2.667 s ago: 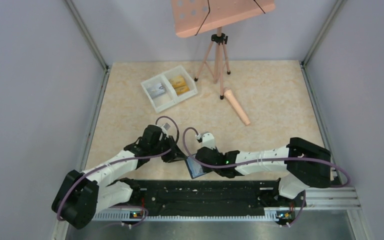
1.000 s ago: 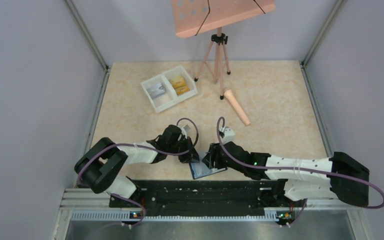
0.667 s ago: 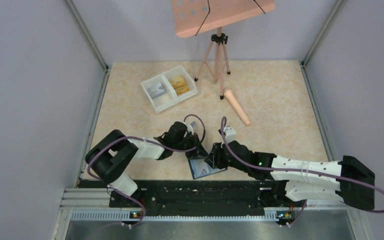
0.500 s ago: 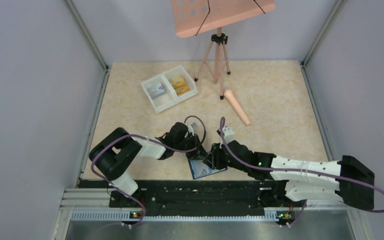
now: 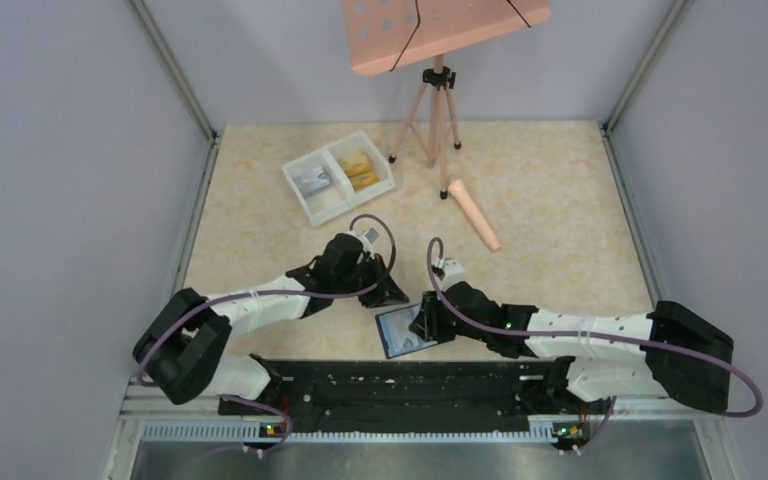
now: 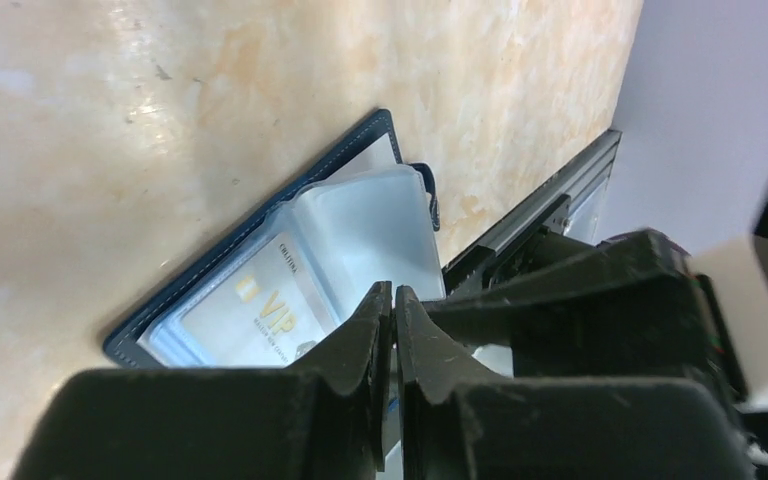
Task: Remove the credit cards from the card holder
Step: Remove the credit card from the card holder.
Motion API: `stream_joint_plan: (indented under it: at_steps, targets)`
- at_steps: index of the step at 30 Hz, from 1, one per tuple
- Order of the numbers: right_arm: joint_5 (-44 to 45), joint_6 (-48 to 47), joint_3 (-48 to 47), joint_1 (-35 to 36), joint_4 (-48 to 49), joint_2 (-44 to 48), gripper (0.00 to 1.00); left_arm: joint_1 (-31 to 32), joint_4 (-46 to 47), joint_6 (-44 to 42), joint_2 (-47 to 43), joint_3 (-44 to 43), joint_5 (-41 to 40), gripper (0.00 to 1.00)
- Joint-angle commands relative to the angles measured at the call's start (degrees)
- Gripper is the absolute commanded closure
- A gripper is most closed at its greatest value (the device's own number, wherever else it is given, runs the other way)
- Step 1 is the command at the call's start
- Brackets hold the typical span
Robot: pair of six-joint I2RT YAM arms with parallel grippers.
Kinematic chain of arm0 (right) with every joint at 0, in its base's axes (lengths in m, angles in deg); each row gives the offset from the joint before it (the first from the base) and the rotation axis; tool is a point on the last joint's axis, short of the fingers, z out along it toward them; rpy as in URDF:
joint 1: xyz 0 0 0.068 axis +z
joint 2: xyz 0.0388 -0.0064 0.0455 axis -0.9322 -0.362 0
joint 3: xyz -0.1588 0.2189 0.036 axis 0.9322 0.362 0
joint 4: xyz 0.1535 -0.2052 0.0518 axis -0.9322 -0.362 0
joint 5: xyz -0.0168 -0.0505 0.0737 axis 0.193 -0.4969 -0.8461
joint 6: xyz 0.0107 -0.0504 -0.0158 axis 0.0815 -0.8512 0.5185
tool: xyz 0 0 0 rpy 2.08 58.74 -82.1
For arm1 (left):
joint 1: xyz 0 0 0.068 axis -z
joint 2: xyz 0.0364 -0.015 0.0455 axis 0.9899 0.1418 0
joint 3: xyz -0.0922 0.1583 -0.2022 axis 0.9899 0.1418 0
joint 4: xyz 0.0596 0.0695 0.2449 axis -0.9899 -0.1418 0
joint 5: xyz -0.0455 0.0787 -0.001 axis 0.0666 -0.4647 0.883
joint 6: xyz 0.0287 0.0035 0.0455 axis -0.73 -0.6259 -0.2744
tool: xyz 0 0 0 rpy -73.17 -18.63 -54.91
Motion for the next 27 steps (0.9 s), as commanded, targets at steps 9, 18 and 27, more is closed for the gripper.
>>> stream_joint_plan:
  at_steps: [9,18,27]
  targets:
    - [-13.98,1.33,5.11,-9.48,14.48,-6.33,0.80,-0.45,-8.44,0.96,-10.71,8.46,-4.34,0.89]
    - [-18.69,2.93,6.21,-11.75,19.90,-11.90,0.82,-0.45,-5.05,1.33,-8.79,11.39,-4.52,0.91]
    - [-20.74,4.20,6.99,-12.76,21.57,-12.85,0.81,-0.45,-3.19,1.67,-6.59,12.66,-4.28,0.91]
